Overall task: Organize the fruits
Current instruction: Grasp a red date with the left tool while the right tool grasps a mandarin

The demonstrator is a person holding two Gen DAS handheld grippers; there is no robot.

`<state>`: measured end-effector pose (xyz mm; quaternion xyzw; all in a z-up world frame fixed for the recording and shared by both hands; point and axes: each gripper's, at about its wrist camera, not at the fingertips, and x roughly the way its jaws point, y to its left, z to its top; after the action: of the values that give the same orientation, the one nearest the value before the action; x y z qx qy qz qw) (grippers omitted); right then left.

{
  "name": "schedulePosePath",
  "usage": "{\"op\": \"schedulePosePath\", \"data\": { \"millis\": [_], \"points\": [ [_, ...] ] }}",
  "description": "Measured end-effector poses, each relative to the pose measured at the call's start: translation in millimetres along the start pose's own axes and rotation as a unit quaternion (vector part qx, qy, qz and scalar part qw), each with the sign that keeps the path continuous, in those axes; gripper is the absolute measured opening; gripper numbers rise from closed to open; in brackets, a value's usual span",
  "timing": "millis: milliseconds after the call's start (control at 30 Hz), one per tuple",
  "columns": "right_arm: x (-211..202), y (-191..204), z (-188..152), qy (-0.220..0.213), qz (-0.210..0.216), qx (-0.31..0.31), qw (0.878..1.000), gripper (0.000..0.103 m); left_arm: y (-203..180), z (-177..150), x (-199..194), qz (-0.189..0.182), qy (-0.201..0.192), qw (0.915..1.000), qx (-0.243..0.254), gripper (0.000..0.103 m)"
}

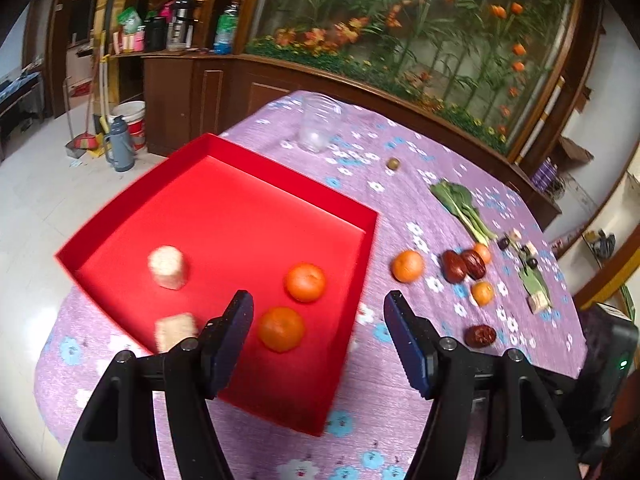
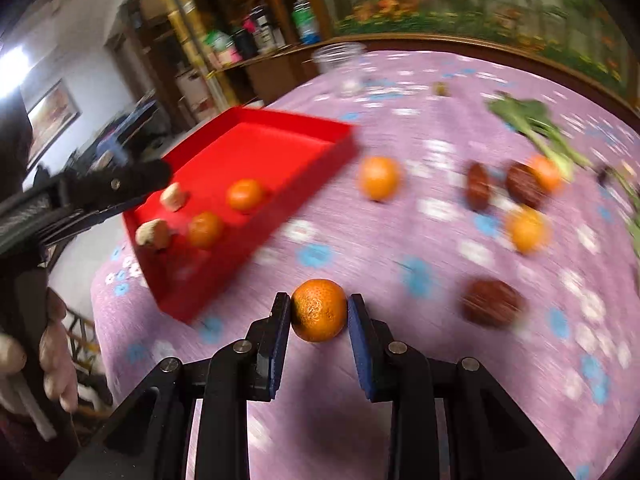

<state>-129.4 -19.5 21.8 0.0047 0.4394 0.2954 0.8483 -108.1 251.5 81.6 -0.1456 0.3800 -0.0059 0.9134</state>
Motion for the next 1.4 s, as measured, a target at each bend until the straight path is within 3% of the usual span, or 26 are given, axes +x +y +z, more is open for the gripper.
{"op": "schedulePosePath", "data": {
  "millis": [200, 267, 333, 433, 533, 733, 933, 1133, 1333, 1400],
  "points": [
    [-40, -78, -28, -0.011, -0.065, 0.082, 0.994, 0.032, -46, -11, 29, -0.041, 0.044, 0.9974, 0.041, 0.067],
    [-49, -101, -31, -0.025, -0.051, 0.119, 0.991, 0.034, -64, -16, 37, -0.057, 0.056, 0.9952, 0.058, 0.067],
    [-59, -108, -28, -0.043, -0.066, 0.125, 0.989, 0.036, -84, -21, 45, -0.068, 0.065, 0.992, 0.084, 0.067],
    [-63, -110, -28, -0.053, -0.084, 0.115, 0.988, 0.041, -108, -28, 56, -0.076, 0.073, 0.9869, 0.122, 0.067],
    [-61, -110, -30, -0.051, -0.064, 0.114, 0.99, 0.041, -131, -35, 72, -0.081, 0.082, 0.9789, 0.169, 0.067],
    [-58, -111, -37, -0.045, -0.036, 0.111, 0.992, 0.042, -150, -37, 102, -0.109, 0.122, 0.9683, 0.189, 0.067],
    [-48, -108, -39, -0.026, 0.001, 0.109, 0.994, 0.042, -164, -35, 115, -0.122, 0.134, 0.9603, 0.212, 0.067],
    [-45, -107, -40, -0.019, 0.006, 0.109, 0.994, 0.042, -182, -43, 120, -0.131, 0.141, 0.948, 0.253, 0.057],
    [-45, -105, -40, -0.017, -0.002, 0.101, 0.995, 0.042, -187, -46, 122, -0.123, 0.139, 0.9462, 0.265, 0.056],
    [-44, -105, -40, -0.016, -0.003, 0.1, 0.995, 0.042, -187, -47, 121, -0.124, 0.139, 0.9461, 0.265, 0.051]
  ]
}}
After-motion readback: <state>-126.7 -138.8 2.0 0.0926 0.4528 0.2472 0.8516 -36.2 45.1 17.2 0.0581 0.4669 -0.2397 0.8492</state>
